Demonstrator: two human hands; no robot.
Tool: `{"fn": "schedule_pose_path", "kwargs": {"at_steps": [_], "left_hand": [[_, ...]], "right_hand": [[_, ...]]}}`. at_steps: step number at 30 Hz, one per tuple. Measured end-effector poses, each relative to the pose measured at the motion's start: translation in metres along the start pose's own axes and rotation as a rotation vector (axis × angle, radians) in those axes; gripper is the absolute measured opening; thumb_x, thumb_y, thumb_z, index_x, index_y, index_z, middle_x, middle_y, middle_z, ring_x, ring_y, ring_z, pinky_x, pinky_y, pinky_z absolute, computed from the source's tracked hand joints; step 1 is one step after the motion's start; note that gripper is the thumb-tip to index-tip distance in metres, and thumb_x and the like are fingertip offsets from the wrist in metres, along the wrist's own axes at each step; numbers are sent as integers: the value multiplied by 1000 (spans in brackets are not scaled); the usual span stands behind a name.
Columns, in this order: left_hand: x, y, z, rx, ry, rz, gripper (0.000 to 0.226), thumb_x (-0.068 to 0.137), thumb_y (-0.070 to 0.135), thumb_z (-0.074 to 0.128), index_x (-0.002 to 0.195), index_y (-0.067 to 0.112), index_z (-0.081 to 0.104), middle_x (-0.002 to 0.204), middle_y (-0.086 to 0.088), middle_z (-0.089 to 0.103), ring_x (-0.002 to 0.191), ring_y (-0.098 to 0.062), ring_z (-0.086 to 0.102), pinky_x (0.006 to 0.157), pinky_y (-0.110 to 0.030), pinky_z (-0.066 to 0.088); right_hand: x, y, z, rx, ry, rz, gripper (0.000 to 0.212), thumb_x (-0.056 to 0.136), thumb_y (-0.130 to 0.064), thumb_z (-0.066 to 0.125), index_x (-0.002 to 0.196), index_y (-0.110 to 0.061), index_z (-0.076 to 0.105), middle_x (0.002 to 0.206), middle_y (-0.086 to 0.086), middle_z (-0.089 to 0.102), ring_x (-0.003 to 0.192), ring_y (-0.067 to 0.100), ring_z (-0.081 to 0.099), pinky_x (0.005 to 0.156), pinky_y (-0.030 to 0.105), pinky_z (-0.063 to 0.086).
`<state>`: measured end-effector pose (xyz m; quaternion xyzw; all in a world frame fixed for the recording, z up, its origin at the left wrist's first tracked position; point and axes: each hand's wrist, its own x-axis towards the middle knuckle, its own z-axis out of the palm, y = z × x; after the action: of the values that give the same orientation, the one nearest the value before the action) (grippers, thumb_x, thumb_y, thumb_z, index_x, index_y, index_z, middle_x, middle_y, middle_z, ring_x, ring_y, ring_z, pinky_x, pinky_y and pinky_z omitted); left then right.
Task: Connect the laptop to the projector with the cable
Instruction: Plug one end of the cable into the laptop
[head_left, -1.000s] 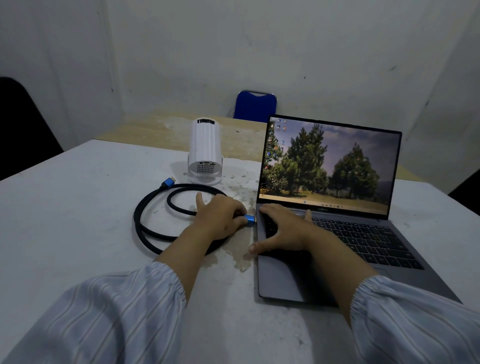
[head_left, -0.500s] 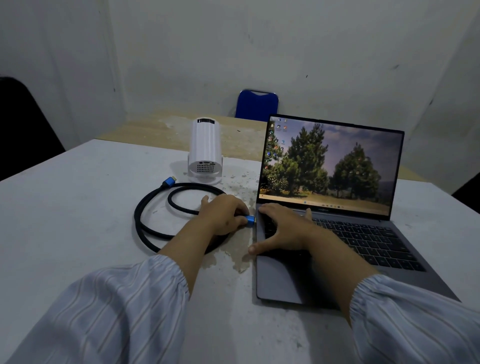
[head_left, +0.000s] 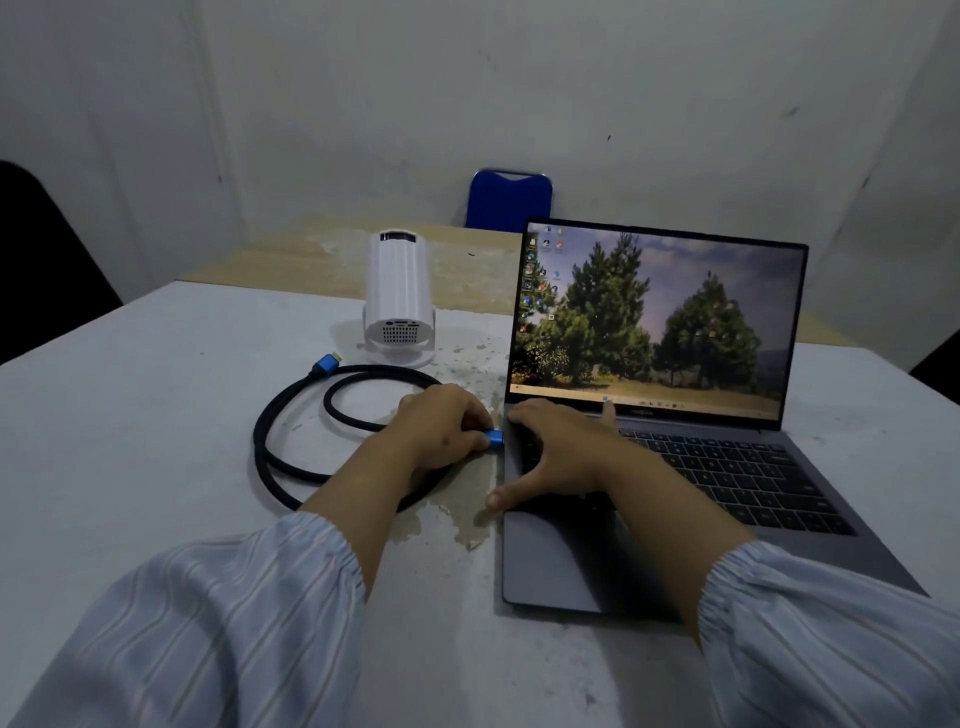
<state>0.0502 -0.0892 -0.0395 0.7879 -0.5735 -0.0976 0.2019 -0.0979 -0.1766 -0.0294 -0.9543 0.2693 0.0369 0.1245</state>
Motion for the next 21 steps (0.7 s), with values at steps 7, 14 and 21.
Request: {"fn": "schedule_pose_path", "kwargs": {"at_steps": [7,14,21], "left_hand": [[-2,-3,4,54,42,-16,28,82,34,59,108,30,68,113,4,70,106,-19,59,93,-42,46],[-3,-3,1,78,30,-24,27,83,37,58,108,32,68,115,4,69,110,-21,56,100,-50,38],[-15,-19,6,-18,159,-29,34,86,45,49,117,32,59,110,9,65,110,-15,54,109,-57,23]], "right_hand": [[0,3,4,15,21,-4,116,44,-85,56,141,-30,25,155,-9,22,141,20,19,103,71,-12],[-4,0,6,34,7,20,118,46,-85,55,144,-31,19,158,-8,15,144,18,11,101,72,-16],[0,-10,-3,70,60,58,88,53,-81,56,120,-25,51,131,-4,52,126,21,41,103,73,-9]]}}
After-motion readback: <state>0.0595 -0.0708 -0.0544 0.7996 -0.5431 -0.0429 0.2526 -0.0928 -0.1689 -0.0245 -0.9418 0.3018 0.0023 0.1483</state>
